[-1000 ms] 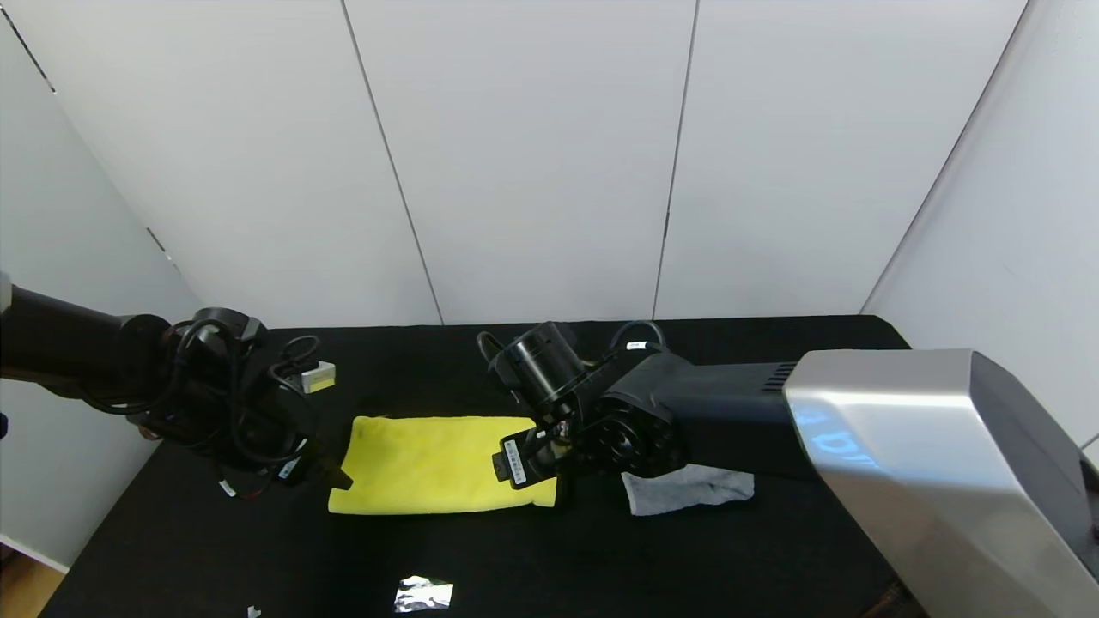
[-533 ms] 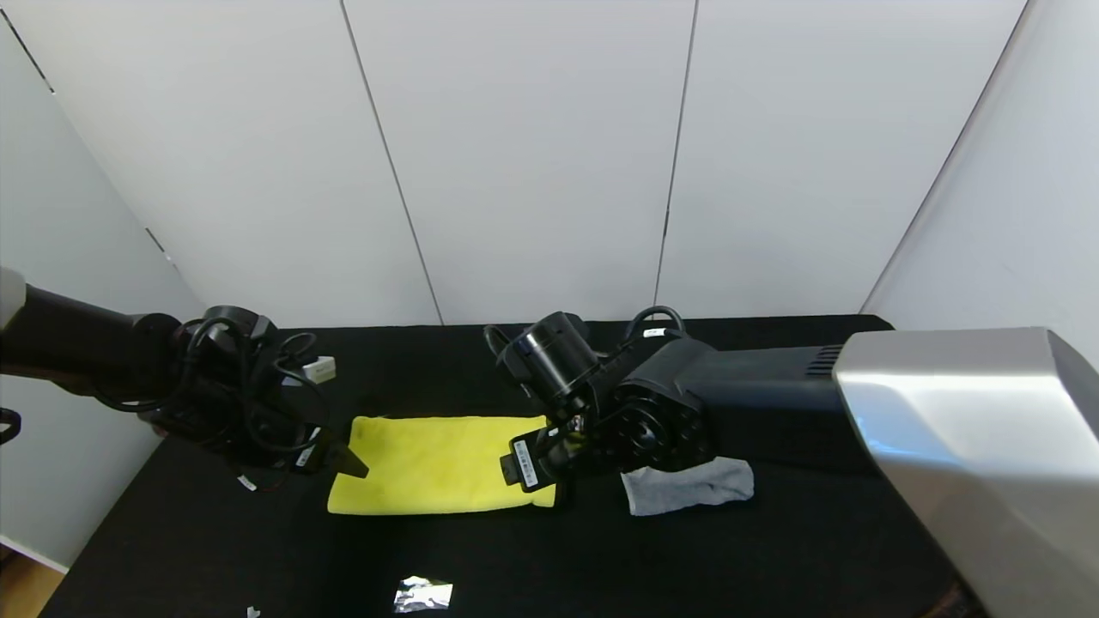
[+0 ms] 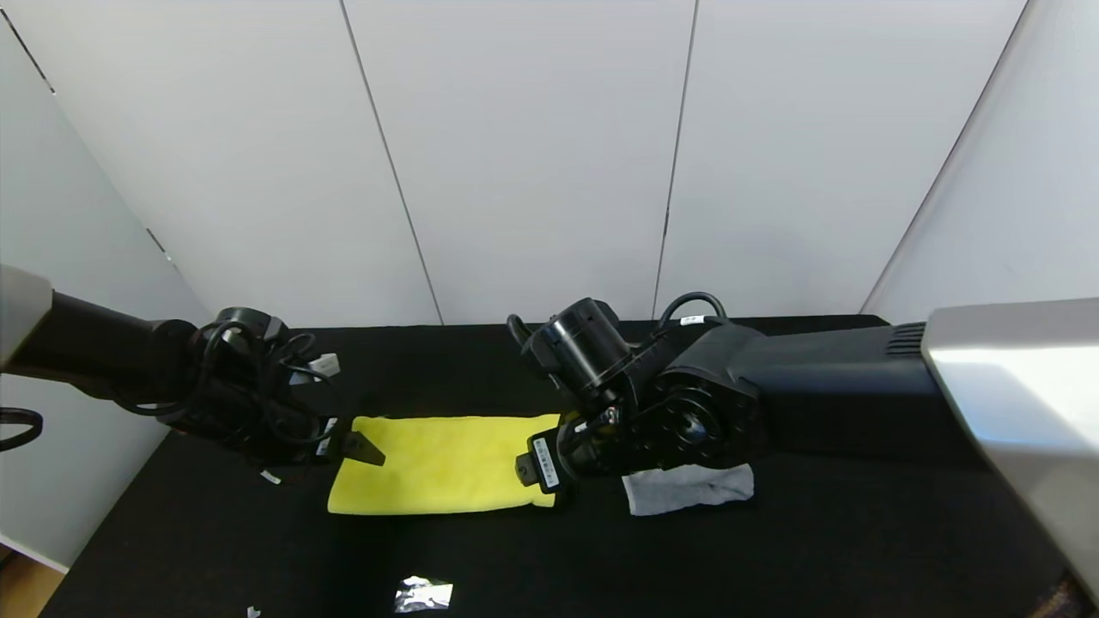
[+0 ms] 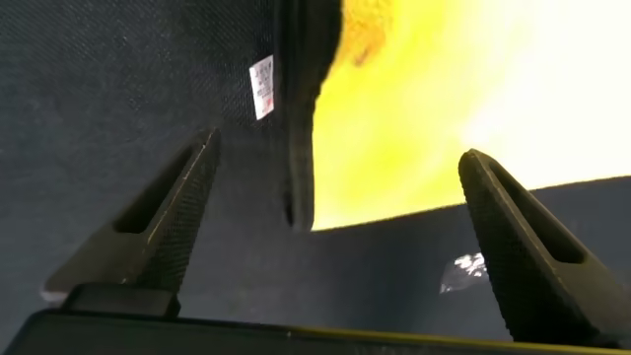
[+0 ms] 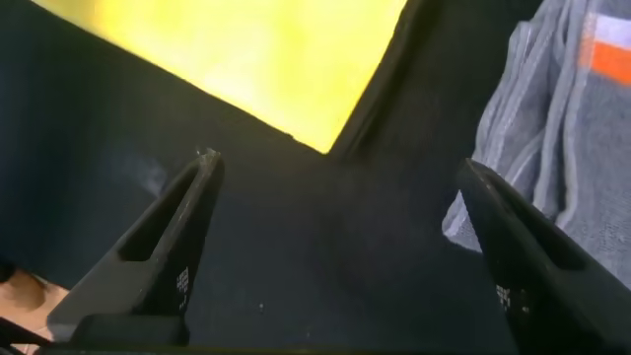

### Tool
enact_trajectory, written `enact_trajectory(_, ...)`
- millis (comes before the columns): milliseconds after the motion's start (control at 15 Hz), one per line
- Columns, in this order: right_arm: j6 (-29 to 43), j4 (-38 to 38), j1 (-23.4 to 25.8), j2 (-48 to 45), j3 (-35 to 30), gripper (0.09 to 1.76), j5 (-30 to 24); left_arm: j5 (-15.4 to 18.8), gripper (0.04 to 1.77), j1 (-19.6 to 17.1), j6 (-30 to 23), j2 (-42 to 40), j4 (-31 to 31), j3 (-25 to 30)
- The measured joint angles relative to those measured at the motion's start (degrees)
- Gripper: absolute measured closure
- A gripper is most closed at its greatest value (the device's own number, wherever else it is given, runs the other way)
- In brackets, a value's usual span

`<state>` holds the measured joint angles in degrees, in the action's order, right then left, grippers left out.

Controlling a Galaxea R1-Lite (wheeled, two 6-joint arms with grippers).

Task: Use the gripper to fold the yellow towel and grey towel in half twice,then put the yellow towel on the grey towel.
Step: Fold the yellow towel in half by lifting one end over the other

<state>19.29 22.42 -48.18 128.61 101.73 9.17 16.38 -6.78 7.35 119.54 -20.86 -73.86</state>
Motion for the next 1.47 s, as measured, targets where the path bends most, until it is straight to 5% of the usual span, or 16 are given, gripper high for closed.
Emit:
enact_trajectory(733,0.04,-6.22,0.28,-1.24,-4.51,0.15,-0.44,1.07,0.10,0.69,-3.83,2.89,2.19,0.35)
enact_trajectory(1200,0.09,-6.14,0.26,-1.24,-4.52,0.15,-0.55,1.23,1.02,0.78,-3.68,3.50,3.57,0.13)
enact_trajectory(1333,0.09,-6.17,0.22,-1.24,-4.52,0.15,-0.57,1.23,1.67,0.80,-3.66,3.52,4.14,0.60)
enact_trajectory(1467,0.11,-6.14,0.20,-1.24,-4.52,0.15,-0.61,1.21,1.70,0.80,-3.41,3.52,4.19,0.74)
